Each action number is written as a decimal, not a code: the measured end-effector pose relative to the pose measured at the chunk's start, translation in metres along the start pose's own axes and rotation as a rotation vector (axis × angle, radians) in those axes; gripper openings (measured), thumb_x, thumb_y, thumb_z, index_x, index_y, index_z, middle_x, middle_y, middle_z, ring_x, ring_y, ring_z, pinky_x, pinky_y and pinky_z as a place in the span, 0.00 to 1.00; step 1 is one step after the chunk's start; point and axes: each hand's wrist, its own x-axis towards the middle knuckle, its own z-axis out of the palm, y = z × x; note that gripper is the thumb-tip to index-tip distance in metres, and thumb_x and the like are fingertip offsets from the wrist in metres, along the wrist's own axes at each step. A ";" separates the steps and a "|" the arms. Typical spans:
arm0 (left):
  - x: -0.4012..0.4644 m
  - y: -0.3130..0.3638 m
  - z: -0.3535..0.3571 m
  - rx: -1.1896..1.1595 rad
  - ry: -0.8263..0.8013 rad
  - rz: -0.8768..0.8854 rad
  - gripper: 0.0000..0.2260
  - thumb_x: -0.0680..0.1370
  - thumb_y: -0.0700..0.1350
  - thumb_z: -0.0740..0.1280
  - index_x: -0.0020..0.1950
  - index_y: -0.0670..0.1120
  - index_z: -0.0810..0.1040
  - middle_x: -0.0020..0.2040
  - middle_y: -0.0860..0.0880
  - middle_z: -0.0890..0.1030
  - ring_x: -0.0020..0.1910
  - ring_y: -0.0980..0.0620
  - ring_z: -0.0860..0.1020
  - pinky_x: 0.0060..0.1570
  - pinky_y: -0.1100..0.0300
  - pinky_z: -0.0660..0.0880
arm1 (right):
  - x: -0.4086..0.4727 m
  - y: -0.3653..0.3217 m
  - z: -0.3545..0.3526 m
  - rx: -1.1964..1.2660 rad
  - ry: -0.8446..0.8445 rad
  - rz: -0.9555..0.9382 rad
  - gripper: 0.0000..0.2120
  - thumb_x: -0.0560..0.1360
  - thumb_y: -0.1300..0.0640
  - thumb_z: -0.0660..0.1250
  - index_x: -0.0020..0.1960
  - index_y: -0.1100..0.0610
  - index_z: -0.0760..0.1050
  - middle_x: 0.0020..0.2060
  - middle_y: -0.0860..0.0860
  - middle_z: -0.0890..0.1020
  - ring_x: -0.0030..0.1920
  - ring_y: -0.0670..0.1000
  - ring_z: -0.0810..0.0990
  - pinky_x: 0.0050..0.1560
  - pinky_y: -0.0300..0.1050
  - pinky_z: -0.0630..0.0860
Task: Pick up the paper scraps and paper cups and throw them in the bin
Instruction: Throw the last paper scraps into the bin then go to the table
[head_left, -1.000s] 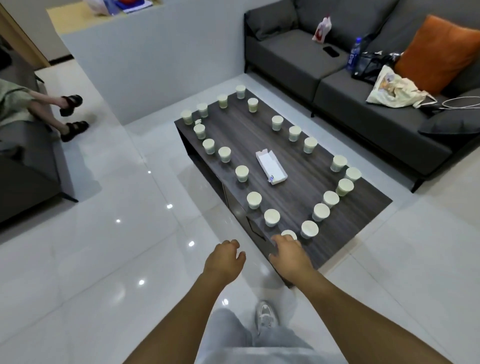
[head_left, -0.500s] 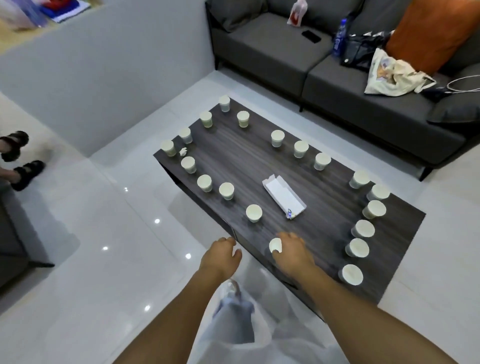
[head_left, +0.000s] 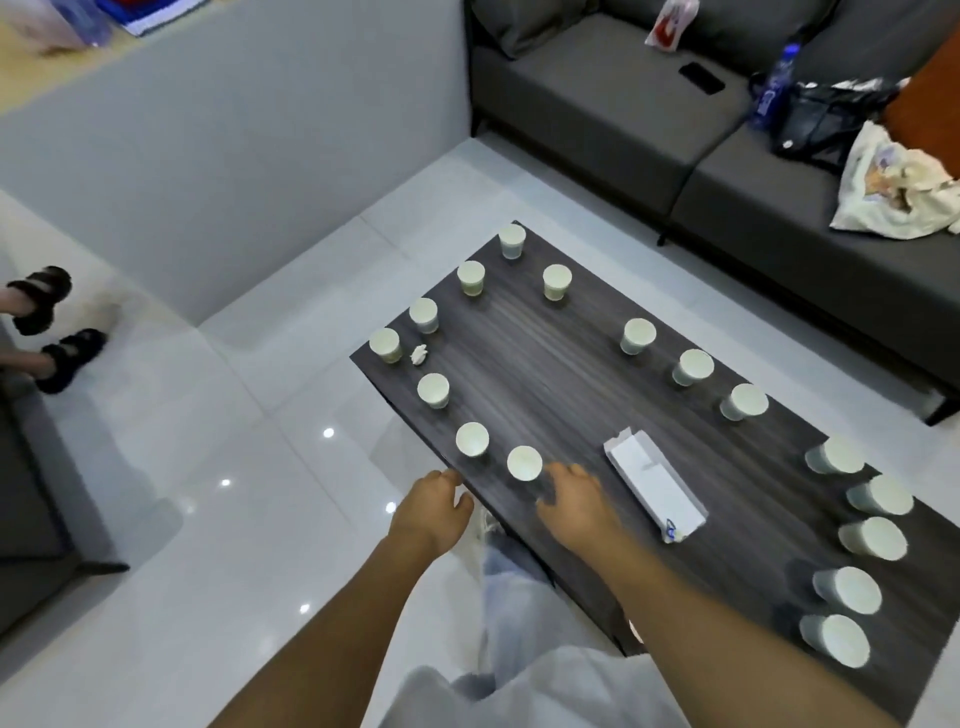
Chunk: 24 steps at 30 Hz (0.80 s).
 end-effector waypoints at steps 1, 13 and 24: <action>0.014 -0.003 -0.008 -0.008 0.006 -0.013 0.15 0.80 0.50 0.59 0.64 0.45 0.72 0.61 0.46 0.76 0.57 0.47 0.76 0.53 0.59 0.71 | 0.016 -0.009 -0.004 -0.004 -0.008 -0.006 0.22 0.78 0.55 0.62 0.71 0.53 0.65 0.66 0.54 0.70 0.66 0.57 0.67 0.62 0.49 0.70; 0.139 -0.044 -0.089 -0.102 0.004 -0.149 0.15 0.80 0.49 0.58 0.64 0.45 0.72 0.60 0.45 0.76 0.58 0.47 0.75 0.54 0.59 0.70 | 0.178 -0.130 -0.034 -0.079 -0.138 -0.072 0.22 0.78 0.53 0.62 0.71 0.52 0.64 0.67 0.52 0.69 0.67 0.55 0.66 0.64 0.50 0.70; 0.277 -0.131 -0.105 -0.162 -0.076 -0.233 0.15 0.80 0.49 0.60 0.65 0.47 0.73 0.62 0.47 0.76 0.58 0.49 0.75 0.52 0.63 0.68 | 0.328 -0.197 0.014 -0.059 -0.161 -0.030 0.23 0.78 0.56 0.62 0.72 0.56 0.64 0.67 0.56 0.69 0.68 0.58 0.66 0.65 0.51 0.68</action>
